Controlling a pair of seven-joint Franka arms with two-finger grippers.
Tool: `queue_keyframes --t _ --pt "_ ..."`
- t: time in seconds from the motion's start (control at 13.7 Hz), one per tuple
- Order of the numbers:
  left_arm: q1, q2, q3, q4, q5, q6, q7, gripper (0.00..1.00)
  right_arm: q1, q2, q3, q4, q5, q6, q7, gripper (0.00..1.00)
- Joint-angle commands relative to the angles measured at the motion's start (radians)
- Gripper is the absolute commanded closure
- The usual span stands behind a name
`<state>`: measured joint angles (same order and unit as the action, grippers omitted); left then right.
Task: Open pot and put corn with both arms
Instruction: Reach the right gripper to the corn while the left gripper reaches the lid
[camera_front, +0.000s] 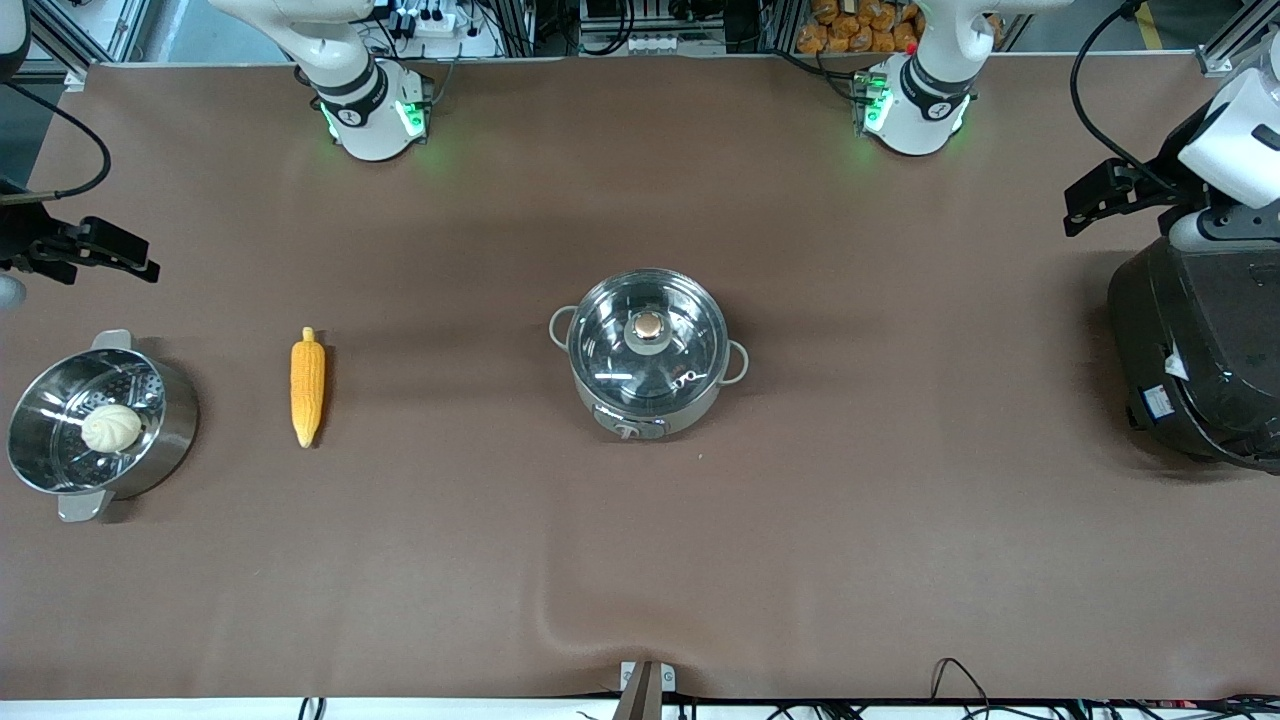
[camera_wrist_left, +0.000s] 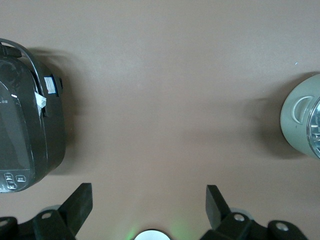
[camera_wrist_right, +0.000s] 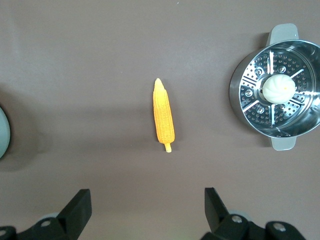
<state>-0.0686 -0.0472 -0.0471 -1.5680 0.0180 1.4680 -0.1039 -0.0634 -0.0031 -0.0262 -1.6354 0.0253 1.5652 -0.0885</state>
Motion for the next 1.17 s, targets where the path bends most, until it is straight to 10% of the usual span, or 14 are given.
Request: queue_keyframes --t 0.0,0.58,1.09 --pt "0.001 0.013 0.001 0.028 -0.015 -0.02 0.016 0.0 -0.006 -0.002 0.005 0.005 -0.012 -0.002 -0.013 0.0" --pt "-0.095 0.078 -0.108 0.029 -0.026 0.047 -0.089 0.0 0.011 0.04 0.006 -0.014 0.001 0.077 -0.013 0.0" --pt "-0.334 0.306 -0.191 0.158 -0.016 0.155 -0.699 0.0 0.005 0.11 0.005 -0.326 -0.001 0.568 -0.102 0.0"
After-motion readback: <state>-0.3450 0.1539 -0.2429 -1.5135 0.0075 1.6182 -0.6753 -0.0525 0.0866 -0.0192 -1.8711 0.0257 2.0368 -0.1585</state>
